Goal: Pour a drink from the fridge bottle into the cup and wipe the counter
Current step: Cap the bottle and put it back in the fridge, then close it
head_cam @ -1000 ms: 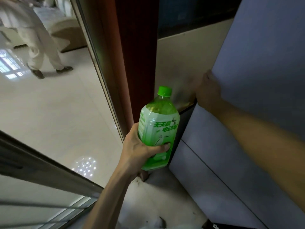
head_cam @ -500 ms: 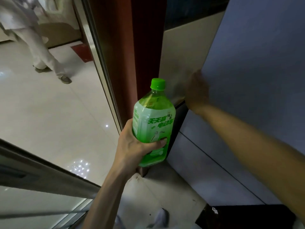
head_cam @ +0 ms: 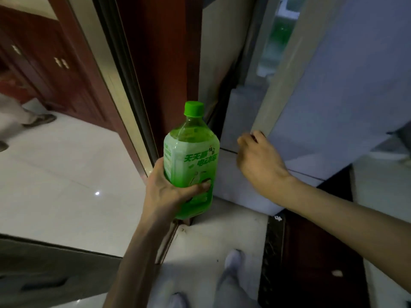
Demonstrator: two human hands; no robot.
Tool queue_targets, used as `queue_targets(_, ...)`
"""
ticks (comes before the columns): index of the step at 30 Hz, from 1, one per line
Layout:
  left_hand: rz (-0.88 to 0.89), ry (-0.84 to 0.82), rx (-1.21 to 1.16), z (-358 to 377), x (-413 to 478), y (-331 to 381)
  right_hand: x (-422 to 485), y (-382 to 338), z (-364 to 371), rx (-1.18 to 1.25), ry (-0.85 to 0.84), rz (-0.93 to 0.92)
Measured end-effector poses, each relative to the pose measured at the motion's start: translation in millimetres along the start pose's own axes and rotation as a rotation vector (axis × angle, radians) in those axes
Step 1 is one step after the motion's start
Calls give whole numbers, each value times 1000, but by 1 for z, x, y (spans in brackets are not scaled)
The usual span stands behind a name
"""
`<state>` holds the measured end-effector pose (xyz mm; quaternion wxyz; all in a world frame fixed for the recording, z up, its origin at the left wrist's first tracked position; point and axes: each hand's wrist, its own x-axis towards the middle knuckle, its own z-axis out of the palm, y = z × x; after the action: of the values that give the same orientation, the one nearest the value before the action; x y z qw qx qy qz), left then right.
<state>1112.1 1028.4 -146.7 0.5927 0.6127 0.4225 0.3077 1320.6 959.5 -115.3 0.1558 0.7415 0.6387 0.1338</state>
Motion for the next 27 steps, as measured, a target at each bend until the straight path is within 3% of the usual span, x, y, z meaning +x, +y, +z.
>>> queue_targets(4, -3, -113, 2, 0, -8, 4, -53, -8, -11, -209, -95, -54)
queue_targets(7, -1, -157, 11, 6, -10, 8, -80, -11, -22, -153, -254, -49)
queue_targets(11, 10, -206, 15, 17, -8, 12, -106, -5, -41, 50, -328, -21)
queue_targets(13, 26, -221, 23, 23, -7, 16, -111, 1, -52, 148, -305, 25)
queue_targets(19, 74, -289, 62, 47, 3, 25, -107, 30, -76, 160, 30, 306)
queue_targets(24, 141, -341, 102, 72, 7, 36, -113, 56, -69, 283, 15, 580)
queue_targets(27, 167, -373, 94, 91, 6, 42, -125, 60, -60, 293, -35, 610)
